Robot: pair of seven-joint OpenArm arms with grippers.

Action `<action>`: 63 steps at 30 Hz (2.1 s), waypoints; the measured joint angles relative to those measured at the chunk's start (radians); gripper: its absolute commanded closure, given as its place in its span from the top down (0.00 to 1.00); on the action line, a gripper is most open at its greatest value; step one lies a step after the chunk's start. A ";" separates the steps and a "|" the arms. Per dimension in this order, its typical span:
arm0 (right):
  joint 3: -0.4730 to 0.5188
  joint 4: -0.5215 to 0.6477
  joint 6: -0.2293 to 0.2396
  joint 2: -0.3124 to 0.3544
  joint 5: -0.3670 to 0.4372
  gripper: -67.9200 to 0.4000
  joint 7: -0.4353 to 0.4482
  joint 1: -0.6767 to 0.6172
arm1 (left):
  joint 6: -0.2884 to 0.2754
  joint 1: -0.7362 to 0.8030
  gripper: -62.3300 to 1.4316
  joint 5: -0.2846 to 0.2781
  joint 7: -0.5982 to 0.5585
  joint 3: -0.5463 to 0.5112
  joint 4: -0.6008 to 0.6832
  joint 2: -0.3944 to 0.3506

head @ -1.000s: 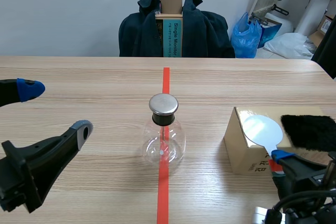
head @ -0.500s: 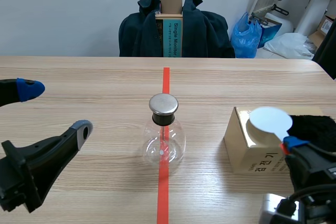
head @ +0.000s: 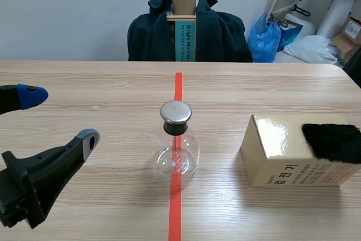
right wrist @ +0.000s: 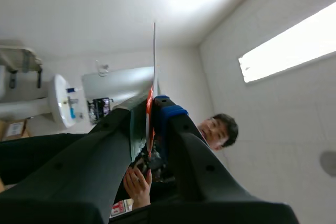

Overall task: Do the electroscope experiment.
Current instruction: 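Pick up the white charging plate, then bring the plate to the electroscope and point at the metal foil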

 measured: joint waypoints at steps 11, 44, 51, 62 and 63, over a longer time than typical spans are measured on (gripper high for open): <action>0.081 0.104 0.000 -0.002 0.011 0.02 -0.180 0.005 | 0.000 0.000 1.00 0.000 0.000 0.000 0.000 0.000; 0.220 0.104 0.078 -0.002 0.193 0.02 -0.018 0.095 | 0.000 0.000 1.00 0.019 0.000 0.000 0.000 0.000; 0.219 0.104 0.191 -0.002 0.197 0.02 0.043 0.144 | 0.000 0.000 1.00 0.019 0.001 0.000 0.000 0.000; 0.219 0.104 0.190 -0.002 0.276 0.02 0.100 0.149 | -0.009 -0.003 0.24 0.033 0.094 0.016 -0.013 0.000; 0.219 0.104 0.190 -0.002 0.276 0.02 0.100 0.149 | -0.026 -0.010 0.07 0.058 0.091 0.031 -0.029 0.000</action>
